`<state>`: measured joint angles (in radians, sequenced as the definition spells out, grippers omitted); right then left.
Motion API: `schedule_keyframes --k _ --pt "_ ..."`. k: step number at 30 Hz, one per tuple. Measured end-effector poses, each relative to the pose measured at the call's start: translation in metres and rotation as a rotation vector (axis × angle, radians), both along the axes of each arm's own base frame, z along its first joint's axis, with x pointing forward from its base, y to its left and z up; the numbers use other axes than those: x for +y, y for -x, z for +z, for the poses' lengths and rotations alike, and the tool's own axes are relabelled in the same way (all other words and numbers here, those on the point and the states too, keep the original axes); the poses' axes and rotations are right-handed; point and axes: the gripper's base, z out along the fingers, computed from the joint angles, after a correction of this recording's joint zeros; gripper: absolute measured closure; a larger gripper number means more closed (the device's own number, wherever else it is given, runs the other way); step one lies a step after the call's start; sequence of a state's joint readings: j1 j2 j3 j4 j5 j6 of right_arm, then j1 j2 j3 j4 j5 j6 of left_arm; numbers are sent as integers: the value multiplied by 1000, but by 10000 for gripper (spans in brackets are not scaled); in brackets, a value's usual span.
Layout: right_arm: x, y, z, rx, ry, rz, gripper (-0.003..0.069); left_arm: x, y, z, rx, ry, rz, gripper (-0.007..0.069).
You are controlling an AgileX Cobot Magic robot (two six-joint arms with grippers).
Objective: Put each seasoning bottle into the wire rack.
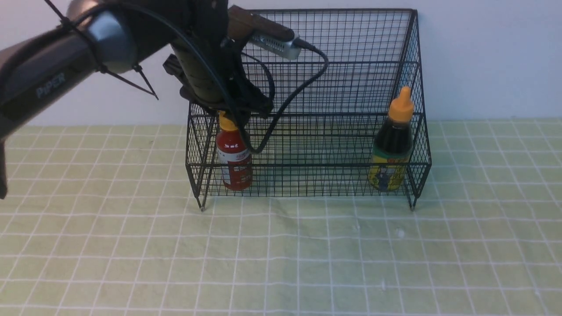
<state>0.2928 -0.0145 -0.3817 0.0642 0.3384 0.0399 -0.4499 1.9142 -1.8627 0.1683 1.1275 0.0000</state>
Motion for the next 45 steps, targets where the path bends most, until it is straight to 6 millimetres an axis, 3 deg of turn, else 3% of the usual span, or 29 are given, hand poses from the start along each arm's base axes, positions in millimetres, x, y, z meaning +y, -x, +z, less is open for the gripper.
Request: schedule_keyframes --k 3,7,12,15,19,23,26,27,31,37,45 --pt "0 0 0 0 0 0 672 10 18 34 -56 10 6 456" --pt "0 0 0 0 0 0 672 20 37 64 -113 33 11 589" --pt "0 0 0 0 0 0 672 36 75 108 -194 117 26 631" --pt "0 0 0 0 0 0 672 44 97 121 -227 167 26 631" --pt "0 0 0 0 0 0 672 55 124 120 -285 219 9 631" --pt "0 0 0 0 0 0 672 68 154 108 -344 262 6 631" --pt "0 0 0 0 3 -1 672 84 189 94 -394 310 18 631" --pt "0 0 0 0 3 -1 672 85 191 90 -393 311 18 631" --pt "0 0 0 0 3 -1 673 110 244 68 -487 415 49 631" --pt "0 0 0 0 4 -2 673 136 299 53 -592 499 60 631" --pt "0 0 0 1 4 -2 673 156 340 54 -721 572 49 631"
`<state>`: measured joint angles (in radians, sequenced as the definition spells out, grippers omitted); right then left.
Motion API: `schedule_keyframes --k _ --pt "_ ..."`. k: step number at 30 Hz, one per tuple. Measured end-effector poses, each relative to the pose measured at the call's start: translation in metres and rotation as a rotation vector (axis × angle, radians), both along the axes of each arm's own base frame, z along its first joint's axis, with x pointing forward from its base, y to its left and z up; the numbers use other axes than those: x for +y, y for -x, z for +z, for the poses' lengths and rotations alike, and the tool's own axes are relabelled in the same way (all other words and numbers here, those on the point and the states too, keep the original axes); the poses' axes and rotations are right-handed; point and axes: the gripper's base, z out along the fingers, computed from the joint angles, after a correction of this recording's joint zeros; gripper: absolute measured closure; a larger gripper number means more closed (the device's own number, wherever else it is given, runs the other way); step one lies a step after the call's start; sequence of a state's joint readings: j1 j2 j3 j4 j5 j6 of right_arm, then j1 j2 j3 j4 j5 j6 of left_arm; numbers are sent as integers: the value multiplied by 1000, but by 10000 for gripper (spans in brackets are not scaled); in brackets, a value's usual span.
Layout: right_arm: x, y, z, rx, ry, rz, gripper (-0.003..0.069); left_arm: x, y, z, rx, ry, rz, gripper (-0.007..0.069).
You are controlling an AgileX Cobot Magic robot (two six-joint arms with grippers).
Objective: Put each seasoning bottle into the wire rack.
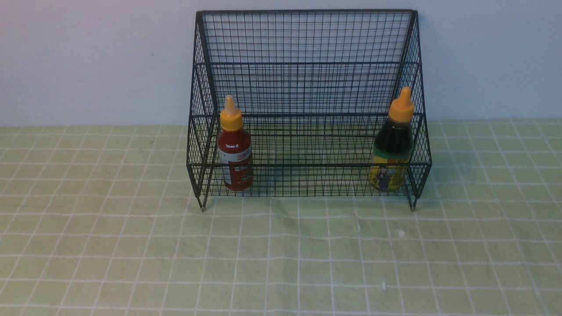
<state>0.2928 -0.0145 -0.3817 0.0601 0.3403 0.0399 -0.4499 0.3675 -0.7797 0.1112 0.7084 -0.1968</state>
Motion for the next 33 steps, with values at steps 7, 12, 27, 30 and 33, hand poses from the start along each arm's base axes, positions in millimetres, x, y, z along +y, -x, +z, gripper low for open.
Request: schedule_keyframes --k 7,12,27,30,33 --pt "0 0 0 0 0 0 673 3 6 -1 -20 11 1 631" --pt "0 0 0 1 0 0 673 0 -2 -15 -22 -26 4 631" --pt "0 0 0 2 0 0 673 11 -9 -179 -43 -109 271 631" --pt "0 0 0 0 0 0 673 12 -8 -203 -8 -127 291 631" --pt "0 0 0 2 1 0 673 12 -7 -206 14 -134 289 631"
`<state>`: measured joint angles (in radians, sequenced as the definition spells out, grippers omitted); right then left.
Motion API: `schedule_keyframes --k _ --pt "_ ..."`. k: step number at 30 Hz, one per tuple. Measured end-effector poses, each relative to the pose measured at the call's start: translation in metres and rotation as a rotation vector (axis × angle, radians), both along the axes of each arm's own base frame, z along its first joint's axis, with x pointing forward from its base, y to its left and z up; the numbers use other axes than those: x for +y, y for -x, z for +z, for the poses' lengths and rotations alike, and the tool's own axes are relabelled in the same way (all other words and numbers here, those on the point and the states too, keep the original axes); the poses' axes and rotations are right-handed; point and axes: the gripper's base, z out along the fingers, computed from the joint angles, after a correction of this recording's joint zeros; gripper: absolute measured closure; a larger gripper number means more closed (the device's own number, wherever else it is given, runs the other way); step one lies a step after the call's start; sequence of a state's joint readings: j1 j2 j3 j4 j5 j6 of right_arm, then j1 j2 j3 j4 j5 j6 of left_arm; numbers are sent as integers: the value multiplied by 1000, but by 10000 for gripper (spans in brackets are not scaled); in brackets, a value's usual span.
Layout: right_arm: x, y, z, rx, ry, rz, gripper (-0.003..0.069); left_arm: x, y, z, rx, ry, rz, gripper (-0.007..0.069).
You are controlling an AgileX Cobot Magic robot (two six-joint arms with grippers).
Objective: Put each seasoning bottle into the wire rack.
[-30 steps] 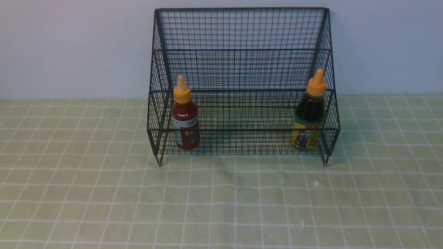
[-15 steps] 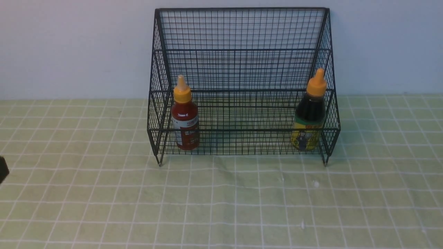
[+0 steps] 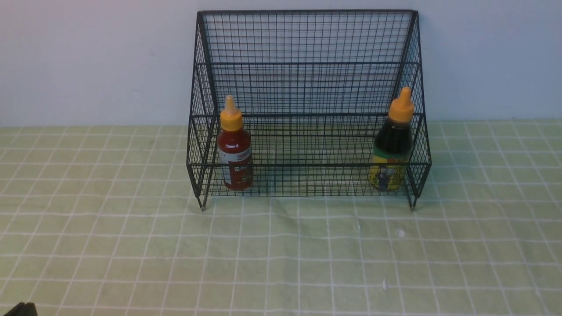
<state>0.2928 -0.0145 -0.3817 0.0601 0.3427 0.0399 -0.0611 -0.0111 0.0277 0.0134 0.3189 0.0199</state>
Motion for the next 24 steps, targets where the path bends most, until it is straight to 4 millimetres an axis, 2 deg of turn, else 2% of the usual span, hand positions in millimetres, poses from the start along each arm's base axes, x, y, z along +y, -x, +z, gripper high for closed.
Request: schedule_keyframes --k 3,24 --pt "0 0 0 0 0 0 673 0 1 -4 46 -3 3 631" --pt "0 0 0 0 0 0 673 0 1 -4 50 -3 5 631"
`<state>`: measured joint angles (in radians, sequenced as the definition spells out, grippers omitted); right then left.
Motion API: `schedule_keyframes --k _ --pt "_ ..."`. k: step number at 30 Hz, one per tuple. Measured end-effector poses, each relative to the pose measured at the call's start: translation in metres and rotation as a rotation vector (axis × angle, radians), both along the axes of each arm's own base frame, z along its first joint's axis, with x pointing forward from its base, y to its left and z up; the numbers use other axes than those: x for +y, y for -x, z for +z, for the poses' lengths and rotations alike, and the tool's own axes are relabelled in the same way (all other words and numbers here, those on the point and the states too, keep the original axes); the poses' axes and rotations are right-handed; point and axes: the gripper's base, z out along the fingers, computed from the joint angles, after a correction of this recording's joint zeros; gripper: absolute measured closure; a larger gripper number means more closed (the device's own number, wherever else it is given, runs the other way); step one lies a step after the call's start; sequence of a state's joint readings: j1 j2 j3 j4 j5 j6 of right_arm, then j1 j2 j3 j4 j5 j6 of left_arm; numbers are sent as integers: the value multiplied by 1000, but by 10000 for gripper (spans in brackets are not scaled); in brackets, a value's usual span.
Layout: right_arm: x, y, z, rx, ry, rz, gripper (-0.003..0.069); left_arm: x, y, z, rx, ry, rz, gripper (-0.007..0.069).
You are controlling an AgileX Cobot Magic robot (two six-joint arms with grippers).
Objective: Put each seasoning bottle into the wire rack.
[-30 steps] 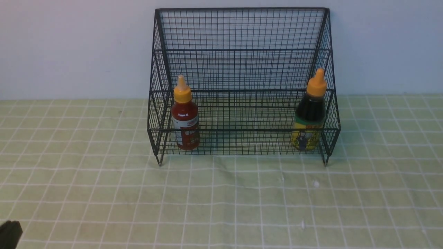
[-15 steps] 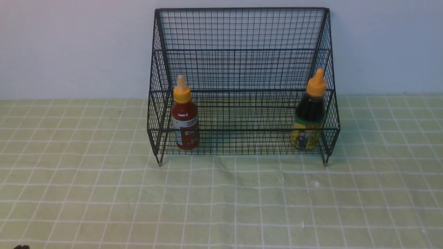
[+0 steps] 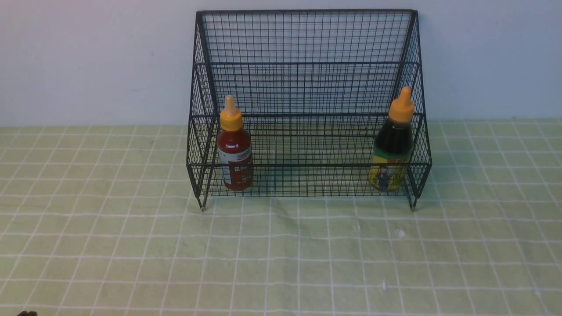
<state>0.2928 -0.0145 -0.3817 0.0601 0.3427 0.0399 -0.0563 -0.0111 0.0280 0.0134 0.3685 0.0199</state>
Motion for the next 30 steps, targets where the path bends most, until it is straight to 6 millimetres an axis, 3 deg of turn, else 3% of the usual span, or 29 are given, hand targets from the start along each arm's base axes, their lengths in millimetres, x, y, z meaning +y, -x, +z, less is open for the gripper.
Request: schedule_keyframes --k 11,15,18,21,23,30 --pt "0 -3 -5 11 38 -18 673 0 0 0 0 0 0 631" --pt "0 -15 -34 109 88 -122 673 0 0 0 0 0 0 631" --pt "-2 -27 -69 222 128 -205 673 0 0 0 0 0 0 631" --pt "-4 -36 -118 382 150 -262 673 0 0 0 0 0 0 631" --pt "-5 -37 -134 445 157 -276 673 0 0 0 0 0 0 631" --pt "-6 -38 -133 429 159 -287 673 0 0 0 0 0 2 631"
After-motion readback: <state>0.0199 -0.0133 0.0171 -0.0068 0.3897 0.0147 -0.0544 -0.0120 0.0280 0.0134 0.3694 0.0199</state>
